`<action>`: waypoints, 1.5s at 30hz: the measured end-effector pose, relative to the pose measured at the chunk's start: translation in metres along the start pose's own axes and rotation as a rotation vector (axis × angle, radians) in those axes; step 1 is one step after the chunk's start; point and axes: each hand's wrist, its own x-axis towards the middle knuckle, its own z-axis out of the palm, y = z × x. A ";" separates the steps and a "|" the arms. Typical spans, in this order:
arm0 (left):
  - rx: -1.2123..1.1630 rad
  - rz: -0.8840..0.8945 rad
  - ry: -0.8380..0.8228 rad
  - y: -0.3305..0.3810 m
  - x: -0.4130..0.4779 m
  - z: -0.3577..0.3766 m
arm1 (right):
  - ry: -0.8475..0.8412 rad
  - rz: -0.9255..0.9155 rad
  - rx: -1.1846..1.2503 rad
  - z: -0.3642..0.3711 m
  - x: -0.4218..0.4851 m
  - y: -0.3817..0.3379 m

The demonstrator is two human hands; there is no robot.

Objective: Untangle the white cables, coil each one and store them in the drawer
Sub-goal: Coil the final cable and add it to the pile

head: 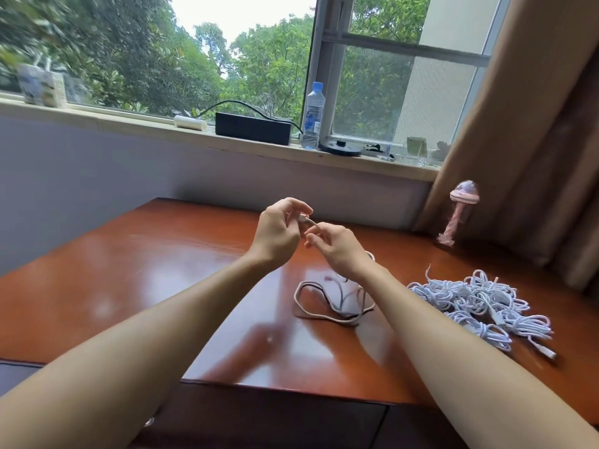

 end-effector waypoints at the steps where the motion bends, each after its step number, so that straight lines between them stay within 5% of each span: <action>1: -0.019 -0.023 0.012 0.002 0.001 0.000 | 0.023 0.005 0.043 -0.002 -0.001 0.003; 13: 0.401 -0.037 -0.279 -0.016 -0.007 0.000 | 0.117 -0.153 -0.127 -0.029 0.002 0.005; 18: 0.084 -0.253 -0.469 -0.007 -0.011 0.007 | 0.051 -0.252 -0.200 -0.033 0.009 -0.006; 32: -0.819 -0.654 -0.277 0.009 -0.011 0.024 | 0.201 0.008 0.137 -0.025 -0.013 0.007; 45: -0.852 -0.682 -0.490 -0.013 -0.029 0.025 | 0.221 0.109 0.069 0.015 -0.025 0.022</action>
